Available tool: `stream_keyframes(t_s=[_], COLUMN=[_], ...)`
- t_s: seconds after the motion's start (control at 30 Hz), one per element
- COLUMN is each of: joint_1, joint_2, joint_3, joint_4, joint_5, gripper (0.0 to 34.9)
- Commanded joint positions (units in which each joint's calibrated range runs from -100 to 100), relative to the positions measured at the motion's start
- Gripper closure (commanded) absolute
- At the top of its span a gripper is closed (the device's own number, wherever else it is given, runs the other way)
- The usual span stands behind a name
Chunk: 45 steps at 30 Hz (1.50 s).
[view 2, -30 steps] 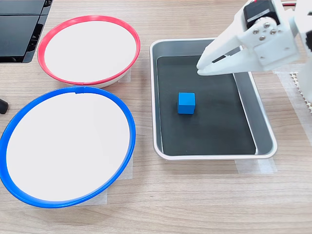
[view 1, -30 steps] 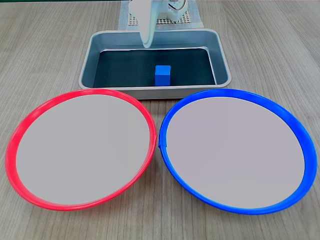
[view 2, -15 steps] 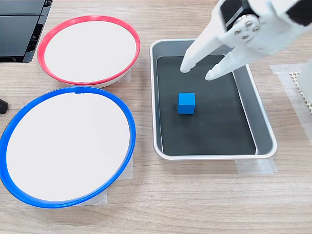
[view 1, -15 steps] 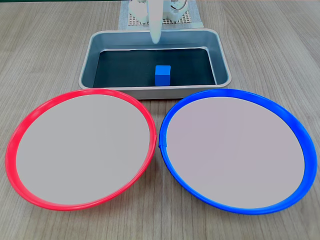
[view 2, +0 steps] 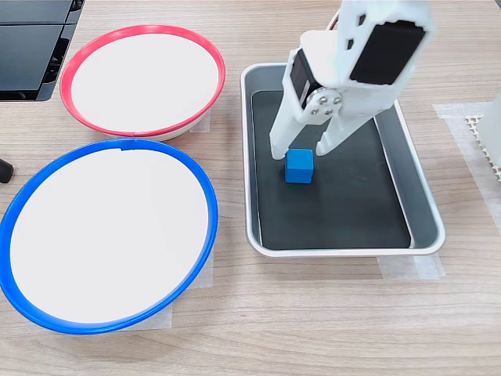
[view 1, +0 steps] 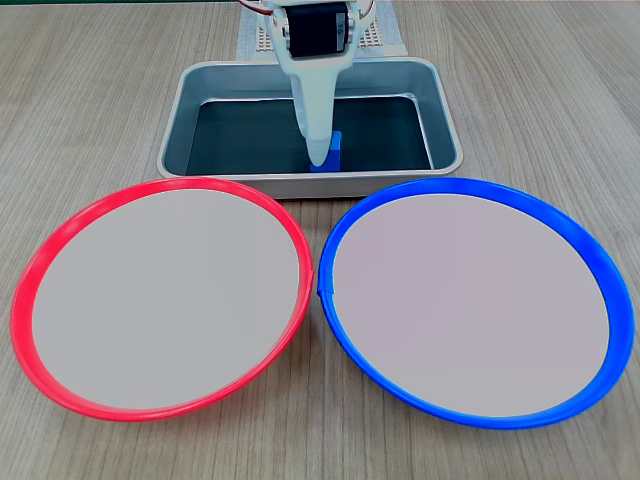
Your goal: Move a blue block from tray to blue dish
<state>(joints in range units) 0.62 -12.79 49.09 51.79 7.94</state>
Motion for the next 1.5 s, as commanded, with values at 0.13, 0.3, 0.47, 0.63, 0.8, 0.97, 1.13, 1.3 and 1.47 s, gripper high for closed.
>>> stream_keyframes(t_s=[0.13, 0.3, 0.47, 0.63, 0.8, 0.97, 1.13, 1.3, 1.47], joint_1=[-2.8, -4.1, -4.8, -8.0, -8.0, -7.9, -8.5, -8.9, -8.4], joint_2=[4.2, -0.6, -5.8, -8.6, -5.7, -0.5, 1.5, 1.7, 0.6], joint_3=[-4.0, -9.8, -14.9, -7.1, -4.9, -4.7, -1.8, 0.5, -4.3], joint_4=[1.3, 9.6, 16.7, 15.7, 13.4, 8.8, 5.9, 5.0, 8.2], joint_5=[1.8, 2.1, 2.4, 7.6, 13.6, 19.3, 22.1, 23.5, 22.8], gripper=[34.6, 34.6, 29.4, 14.8, 15.0, 15.7, 18.1, 24.9, 34.7])
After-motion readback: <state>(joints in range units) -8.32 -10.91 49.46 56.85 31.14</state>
